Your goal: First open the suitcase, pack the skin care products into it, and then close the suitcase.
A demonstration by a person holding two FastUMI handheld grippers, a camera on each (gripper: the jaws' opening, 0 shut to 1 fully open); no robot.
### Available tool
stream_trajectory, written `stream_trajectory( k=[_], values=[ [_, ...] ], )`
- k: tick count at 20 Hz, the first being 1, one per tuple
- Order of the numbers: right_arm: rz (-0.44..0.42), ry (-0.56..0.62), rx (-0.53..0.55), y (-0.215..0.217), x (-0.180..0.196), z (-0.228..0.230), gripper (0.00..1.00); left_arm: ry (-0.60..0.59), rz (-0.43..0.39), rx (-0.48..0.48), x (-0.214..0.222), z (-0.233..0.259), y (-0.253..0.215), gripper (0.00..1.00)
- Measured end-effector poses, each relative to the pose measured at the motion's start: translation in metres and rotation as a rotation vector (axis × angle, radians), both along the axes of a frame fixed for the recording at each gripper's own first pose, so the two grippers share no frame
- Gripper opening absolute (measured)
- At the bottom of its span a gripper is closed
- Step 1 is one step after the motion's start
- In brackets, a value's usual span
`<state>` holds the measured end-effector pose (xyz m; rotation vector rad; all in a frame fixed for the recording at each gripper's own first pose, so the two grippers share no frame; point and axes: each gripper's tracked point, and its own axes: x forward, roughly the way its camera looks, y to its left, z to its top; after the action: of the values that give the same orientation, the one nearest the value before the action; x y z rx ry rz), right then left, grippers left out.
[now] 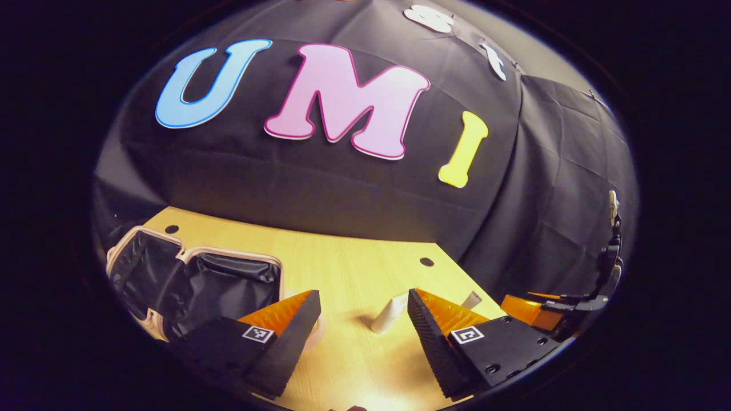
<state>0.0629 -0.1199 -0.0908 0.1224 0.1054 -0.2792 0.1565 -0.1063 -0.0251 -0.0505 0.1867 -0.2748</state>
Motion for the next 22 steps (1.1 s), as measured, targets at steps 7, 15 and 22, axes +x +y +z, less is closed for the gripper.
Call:
stream_trajectory(
  k=[7, 15, 22],
  values=[
    [0.007, 0.042, 0.030, -0.018, 0.048, -0.049, 0.98, 0.083, -0.159, 0.089, 0.050, -0.085, -0.054, 0.97],
    [-0.040, 0.062, 0.103, -0.054, 0.093, -0.092, 0.98, 0.145, -0.026, 0.125, 0.126, -0.139, -0.076, 0.92],
    [-0.027, 0.087, 0.119, -0.049, 0.118, -0.113, 0.98, 0.147, 0.071, 0.127, 0.152, -0.152, -0.073, 0.64]
  ],
)
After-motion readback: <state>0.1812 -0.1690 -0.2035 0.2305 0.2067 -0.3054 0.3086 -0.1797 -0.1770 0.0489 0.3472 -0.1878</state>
